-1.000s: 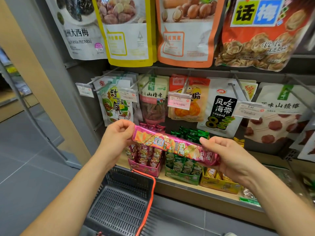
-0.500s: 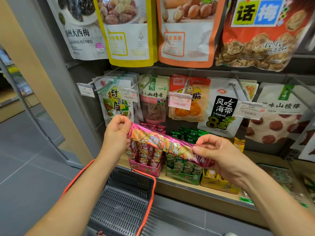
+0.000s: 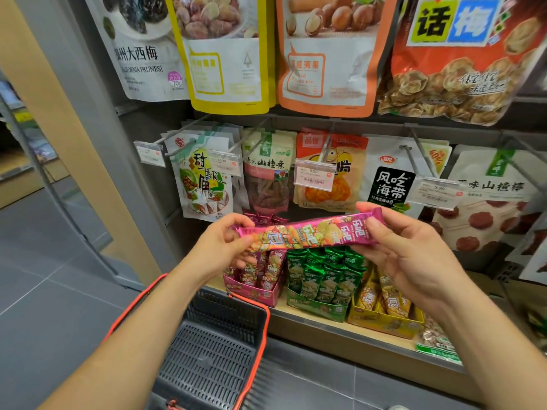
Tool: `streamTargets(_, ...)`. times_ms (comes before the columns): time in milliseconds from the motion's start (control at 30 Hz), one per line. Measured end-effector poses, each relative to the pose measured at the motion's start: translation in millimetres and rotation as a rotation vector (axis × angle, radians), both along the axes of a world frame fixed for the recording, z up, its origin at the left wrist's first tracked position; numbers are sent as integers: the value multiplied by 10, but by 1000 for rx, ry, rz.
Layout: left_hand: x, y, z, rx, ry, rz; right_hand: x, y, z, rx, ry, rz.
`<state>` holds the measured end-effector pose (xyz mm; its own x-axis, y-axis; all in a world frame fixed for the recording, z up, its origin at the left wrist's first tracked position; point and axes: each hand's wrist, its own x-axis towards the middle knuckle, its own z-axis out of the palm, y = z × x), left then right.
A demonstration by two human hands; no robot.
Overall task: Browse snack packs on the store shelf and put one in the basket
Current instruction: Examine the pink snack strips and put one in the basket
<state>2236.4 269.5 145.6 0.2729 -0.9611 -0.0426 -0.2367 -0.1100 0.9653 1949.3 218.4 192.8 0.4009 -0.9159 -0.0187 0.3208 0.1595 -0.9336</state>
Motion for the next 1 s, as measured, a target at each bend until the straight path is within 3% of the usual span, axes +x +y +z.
streamTargets(133, -114, -126, -192, 36, -371, -16, 107, 50, -6, -260, 191, -164)
streamTargets(233, -180, -224, -326, 34, -545, 20, 148, 68, -18, -329, 245, -155)
streamTargets(367, -221, -344, -454, 71, -669, 42, 145, 65, -83, -599, 619, -162)
streamTargets(433, -251, -408, -492, 41, -803, 11, 167, 77, -130, -689, 693, -248)
streamTargets(600, -246, -675, -604, 21, -1129, -68, 182, 50, -214, -808, 617, -483)
streamTargets(767, -290, -866, -757, 101, -1457, -220, 123, -51, -272, -744, 471, -577)
streamTargets(1000, -183, -788, -773, 100, -1561, -240, 274, -38, -258, -805, 524, -496)
